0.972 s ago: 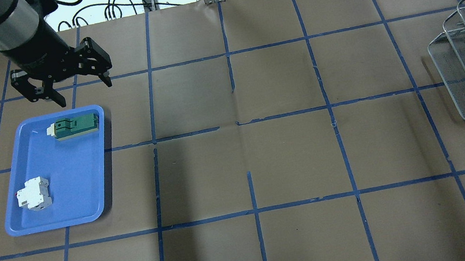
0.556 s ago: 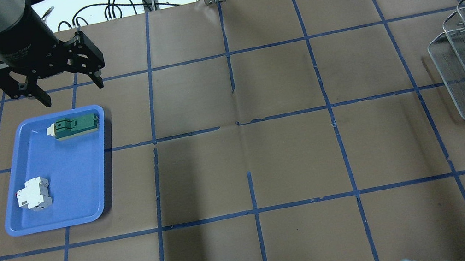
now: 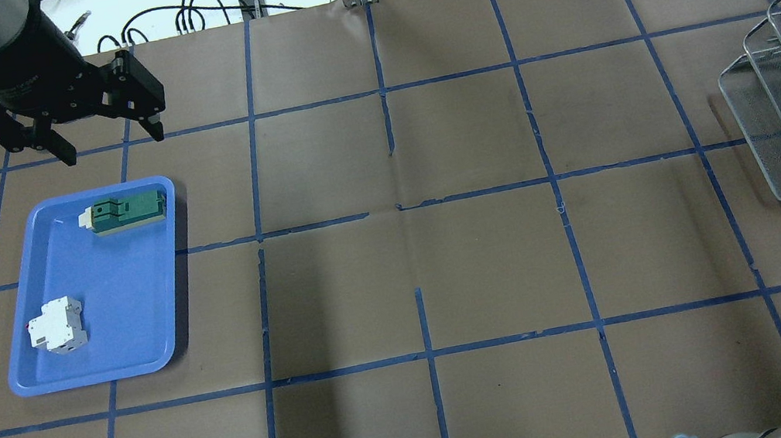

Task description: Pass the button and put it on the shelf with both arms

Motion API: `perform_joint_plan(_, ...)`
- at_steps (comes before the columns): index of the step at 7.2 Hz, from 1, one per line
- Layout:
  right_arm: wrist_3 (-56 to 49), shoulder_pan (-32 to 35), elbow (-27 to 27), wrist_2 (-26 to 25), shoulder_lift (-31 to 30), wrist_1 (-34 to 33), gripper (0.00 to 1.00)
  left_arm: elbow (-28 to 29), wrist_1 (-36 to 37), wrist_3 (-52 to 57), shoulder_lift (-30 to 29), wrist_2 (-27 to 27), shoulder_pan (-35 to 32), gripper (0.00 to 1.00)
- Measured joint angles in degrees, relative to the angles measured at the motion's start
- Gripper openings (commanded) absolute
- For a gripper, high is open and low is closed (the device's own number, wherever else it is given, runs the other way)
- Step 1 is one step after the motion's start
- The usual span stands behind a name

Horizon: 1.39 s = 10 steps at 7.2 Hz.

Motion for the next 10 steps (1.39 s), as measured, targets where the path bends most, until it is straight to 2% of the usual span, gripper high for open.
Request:
perform_joint_plan(2,0.31,0.27,-0.18,0.3,-1.27,1.5,1.0,-0.15,0.52,1.1,0.05,-0.1,0.49,1.0)
perform_joint_plan(5,7.66,6.23,-2.33,3.24,-8.19,11.59,1.0,-0.19,0.68,2.1,0.09,-0.2,0.6,1.0)
perform_joint_plan(7,20.97,14.42,-3.45,8.75,-12.58,17.84,1.0,0.05,0.7,2.15,0.05,-0.34,0.68,1.0)
perform_joint_plan(10,36.72,30.77,-3.82,10.44,-13.89,19.13,1.0,0.8,0.58,2.08,-0.18,-0.86,0.94,1.0)
